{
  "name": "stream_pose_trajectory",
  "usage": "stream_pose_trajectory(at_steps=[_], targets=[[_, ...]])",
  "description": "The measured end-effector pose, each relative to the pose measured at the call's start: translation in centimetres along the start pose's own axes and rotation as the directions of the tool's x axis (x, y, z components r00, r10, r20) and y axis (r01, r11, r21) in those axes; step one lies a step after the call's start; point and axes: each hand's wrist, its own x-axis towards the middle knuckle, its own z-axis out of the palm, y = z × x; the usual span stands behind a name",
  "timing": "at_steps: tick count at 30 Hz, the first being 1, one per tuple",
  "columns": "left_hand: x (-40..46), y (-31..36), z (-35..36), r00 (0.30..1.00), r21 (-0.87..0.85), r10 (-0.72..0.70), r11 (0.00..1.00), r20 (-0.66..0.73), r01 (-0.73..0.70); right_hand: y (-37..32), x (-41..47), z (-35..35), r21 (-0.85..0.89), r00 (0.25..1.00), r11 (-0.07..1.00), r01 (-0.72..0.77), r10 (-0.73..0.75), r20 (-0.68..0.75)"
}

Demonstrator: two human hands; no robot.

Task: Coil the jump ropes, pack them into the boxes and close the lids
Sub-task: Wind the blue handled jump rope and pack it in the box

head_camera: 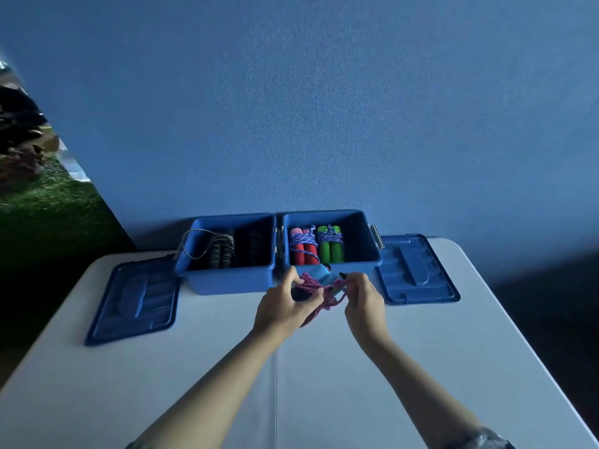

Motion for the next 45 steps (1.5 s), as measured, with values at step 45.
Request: stream_pose_trajectory(at_steps=[45], targets=[[-0.5,-3.6,-0.8,0.952,0.041,0.270,0.960,0.146,-0.278,1.3,1.6,-2.4,0.422,0.834,0.868,-0.262,-0.016,0.551]])
